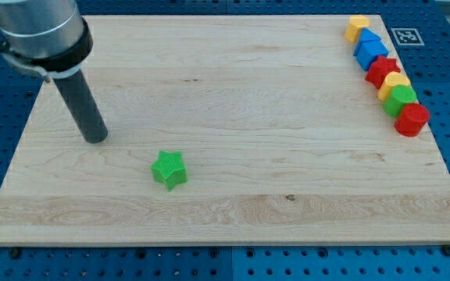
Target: Push the green star to the bottom of the red circle
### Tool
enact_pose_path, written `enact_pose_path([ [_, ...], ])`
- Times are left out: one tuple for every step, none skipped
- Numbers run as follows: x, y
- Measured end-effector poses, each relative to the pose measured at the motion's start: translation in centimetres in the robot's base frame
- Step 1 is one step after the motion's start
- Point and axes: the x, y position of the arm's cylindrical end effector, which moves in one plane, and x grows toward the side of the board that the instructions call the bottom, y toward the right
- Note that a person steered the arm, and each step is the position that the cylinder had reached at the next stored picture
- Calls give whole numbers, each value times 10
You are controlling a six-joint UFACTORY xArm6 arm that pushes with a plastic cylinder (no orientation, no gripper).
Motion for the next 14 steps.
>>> enact_pose_path([
  [2,0],
  [11,6],
  [16,18],
  [35,35],
  [37,46],
  [37,64],
  [52,71],
  [59,76],
  [59,97],
  [54,112],
  [44,114],
  [32,118],
  [41,125],
  [63,125],
])
